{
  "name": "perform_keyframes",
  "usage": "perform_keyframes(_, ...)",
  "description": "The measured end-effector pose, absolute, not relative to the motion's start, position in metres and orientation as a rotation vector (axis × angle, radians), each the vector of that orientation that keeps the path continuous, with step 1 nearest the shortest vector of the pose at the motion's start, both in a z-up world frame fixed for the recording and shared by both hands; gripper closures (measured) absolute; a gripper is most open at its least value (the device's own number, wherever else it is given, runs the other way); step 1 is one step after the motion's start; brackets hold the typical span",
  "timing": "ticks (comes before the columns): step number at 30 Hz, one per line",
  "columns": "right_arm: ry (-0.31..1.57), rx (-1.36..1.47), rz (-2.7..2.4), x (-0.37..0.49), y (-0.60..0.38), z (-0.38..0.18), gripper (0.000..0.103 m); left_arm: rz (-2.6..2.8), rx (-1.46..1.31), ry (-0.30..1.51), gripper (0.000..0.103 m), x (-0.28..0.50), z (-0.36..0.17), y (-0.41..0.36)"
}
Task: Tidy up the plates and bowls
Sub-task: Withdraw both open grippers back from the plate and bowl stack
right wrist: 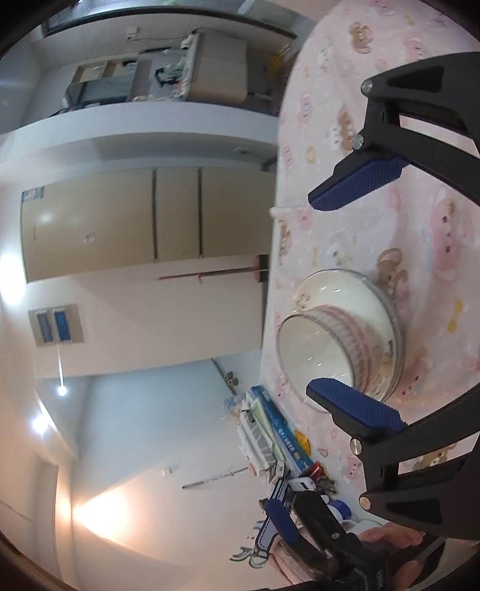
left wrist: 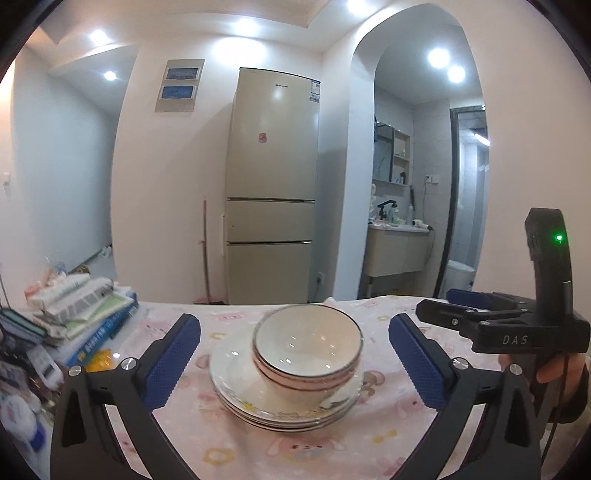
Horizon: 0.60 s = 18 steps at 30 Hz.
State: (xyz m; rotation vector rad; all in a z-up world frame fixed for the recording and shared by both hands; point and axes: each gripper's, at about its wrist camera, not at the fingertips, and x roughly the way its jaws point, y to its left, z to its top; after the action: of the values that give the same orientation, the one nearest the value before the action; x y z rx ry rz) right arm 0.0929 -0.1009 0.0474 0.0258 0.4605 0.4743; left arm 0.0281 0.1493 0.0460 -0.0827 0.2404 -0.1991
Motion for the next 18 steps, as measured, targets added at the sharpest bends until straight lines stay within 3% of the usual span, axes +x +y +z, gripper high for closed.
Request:
perform_keyframes(4, 0.409, 0.072, 0.495, 0.084, -0.112, 0.033, 0.001, -0.227, -0.125, 0.234, 0.0, 0.029, 0.024, 0.148)
perform_keyframes(18, 0.304, -0.055, 0.501, 0.06, -0.099, -0.014, 0.0, -0.196, -0.076, 0.21, 0.0, 0.03, -0.012, 0.132)
